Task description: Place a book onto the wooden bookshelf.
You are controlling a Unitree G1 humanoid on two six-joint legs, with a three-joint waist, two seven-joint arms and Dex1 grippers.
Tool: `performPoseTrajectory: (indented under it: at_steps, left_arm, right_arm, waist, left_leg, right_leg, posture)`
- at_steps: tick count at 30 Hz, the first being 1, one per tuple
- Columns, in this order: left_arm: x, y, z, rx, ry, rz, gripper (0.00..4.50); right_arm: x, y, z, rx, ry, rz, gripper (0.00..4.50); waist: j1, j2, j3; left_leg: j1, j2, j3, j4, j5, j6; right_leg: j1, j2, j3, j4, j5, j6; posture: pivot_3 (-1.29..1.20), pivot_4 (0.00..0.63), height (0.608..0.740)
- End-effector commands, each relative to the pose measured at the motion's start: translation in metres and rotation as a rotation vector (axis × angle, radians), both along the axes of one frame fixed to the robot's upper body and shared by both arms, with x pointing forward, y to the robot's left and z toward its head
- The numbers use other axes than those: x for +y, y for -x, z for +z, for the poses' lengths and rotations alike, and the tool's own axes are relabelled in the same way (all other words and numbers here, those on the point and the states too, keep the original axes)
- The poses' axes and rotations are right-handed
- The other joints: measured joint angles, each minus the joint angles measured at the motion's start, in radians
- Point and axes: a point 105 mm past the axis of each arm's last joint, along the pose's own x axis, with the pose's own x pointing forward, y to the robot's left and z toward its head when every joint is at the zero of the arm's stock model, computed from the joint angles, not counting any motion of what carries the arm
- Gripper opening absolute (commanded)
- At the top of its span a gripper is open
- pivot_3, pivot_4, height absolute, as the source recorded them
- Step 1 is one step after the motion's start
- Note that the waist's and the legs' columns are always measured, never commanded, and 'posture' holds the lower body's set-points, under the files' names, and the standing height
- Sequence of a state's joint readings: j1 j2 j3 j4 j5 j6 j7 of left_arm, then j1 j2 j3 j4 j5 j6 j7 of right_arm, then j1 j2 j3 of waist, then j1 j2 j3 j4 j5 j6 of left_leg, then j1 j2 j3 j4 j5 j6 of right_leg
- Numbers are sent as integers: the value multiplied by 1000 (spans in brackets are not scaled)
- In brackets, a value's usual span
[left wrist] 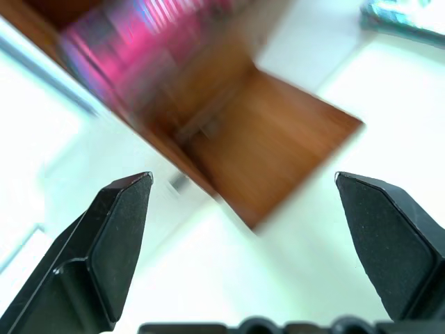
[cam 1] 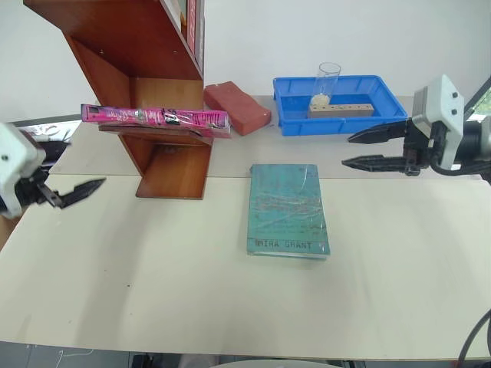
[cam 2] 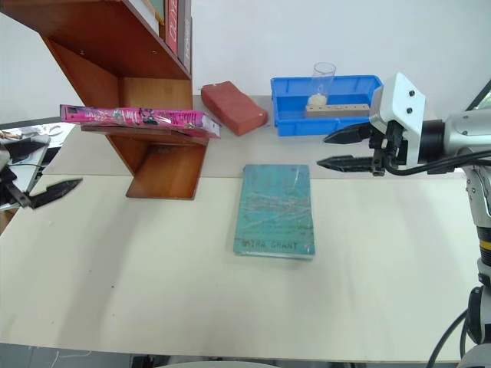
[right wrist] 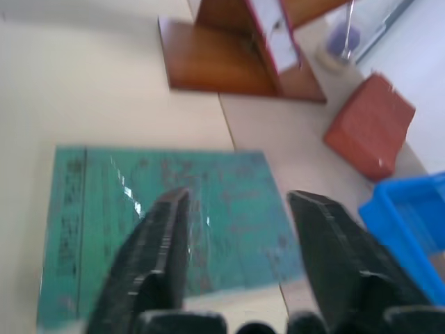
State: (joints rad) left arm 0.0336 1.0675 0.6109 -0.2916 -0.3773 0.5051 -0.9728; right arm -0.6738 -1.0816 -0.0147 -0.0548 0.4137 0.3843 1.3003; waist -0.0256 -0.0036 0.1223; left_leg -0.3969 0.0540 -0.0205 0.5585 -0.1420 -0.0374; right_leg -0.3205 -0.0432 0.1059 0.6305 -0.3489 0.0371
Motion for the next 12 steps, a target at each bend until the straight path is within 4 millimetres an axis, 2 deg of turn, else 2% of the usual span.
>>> performPoseTrajectory:
  at_steps: [1,6,12]
  left_arm:
    - [9,10,1,12,-46,27,4500]
    - [17,15,-12,60,-15,44,4500]
    - [16,9,-9,50,29,41,4500]
  right_arm:
    - [-21,4,-6,-33,93,-32,3617]
    - [-34,8,-21,-20,139,-62,3617]
    - [-33,10,-19,-26,133,-65,3617]
  waist:
    - [3,0,0]
    - [6,0,0]
    - [3,0,0]
  left_leg:
    - [0,0,0,0,0,0]
    - [1,0,2,-1,0,0]
    - [1,0,2,-2,0,0]
  right_leg:
    - [0,0,0,0,0,0]
    - [0,-2,0,-1,-1,-2]
    - [0,-2,0,-1,-1,-3]
  posture:
    - [0,150,740]
    - [0,150,740]
    - [0,150,740]
